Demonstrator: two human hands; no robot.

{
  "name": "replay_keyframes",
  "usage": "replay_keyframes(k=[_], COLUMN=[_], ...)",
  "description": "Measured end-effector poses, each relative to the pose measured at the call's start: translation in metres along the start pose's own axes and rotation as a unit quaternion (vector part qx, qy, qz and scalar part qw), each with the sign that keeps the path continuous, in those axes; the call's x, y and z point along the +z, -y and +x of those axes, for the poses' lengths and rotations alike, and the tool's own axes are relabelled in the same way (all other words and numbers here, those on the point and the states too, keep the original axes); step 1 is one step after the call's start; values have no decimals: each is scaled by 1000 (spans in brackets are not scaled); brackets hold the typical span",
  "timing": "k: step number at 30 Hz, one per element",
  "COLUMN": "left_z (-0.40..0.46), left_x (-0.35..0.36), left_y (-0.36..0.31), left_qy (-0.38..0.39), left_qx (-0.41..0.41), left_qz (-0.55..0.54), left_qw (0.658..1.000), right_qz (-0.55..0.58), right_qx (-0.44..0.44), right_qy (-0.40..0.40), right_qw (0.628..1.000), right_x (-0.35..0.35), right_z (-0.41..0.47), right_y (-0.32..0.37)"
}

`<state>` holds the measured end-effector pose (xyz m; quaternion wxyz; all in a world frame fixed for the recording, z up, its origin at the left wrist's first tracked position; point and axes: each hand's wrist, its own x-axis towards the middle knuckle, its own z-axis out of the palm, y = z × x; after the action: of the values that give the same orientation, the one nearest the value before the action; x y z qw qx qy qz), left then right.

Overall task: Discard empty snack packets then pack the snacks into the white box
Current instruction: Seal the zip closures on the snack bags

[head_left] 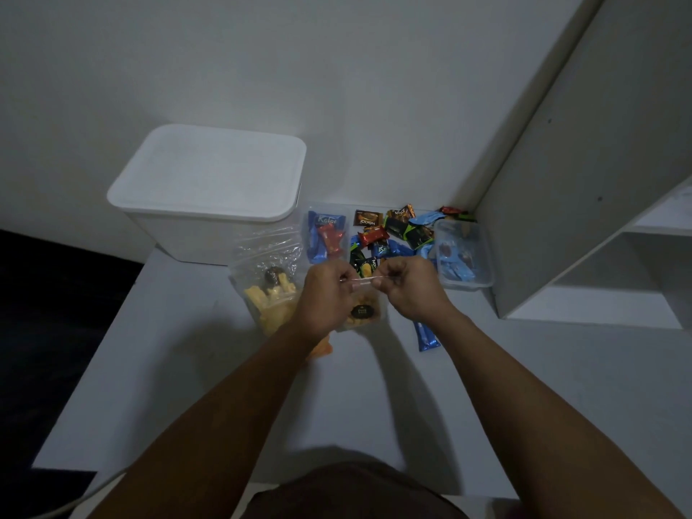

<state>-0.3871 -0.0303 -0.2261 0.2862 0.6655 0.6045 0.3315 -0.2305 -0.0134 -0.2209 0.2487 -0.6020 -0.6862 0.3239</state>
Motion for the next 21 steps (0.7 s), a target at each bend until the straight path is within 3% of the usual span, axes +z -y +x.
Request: replay_keyframes(k=[5, 11, 16, 21], left_z=[0, 0, 0, -1], left_x=[0, -5, -1, 0], left_y=[4, 10, 10, 10], left_qy=[7, -8, -23, -11], left_qx=[5, 3, -13, 1], left_qz=[-3, -31, -12, -23], left_qw=[1000, 999, 1000, 1000], right_qz=[-8, 23, -3, -32], right_qx=[-17, 27, 1, -2], right_qy=[49, 12, 53, 20], right_qw=[999, 999, 999, 999], right_x=[-2, -6, -5, 1], right_z=[-1, 1, 0, -1], right_y=[1, -9, -6, -5])
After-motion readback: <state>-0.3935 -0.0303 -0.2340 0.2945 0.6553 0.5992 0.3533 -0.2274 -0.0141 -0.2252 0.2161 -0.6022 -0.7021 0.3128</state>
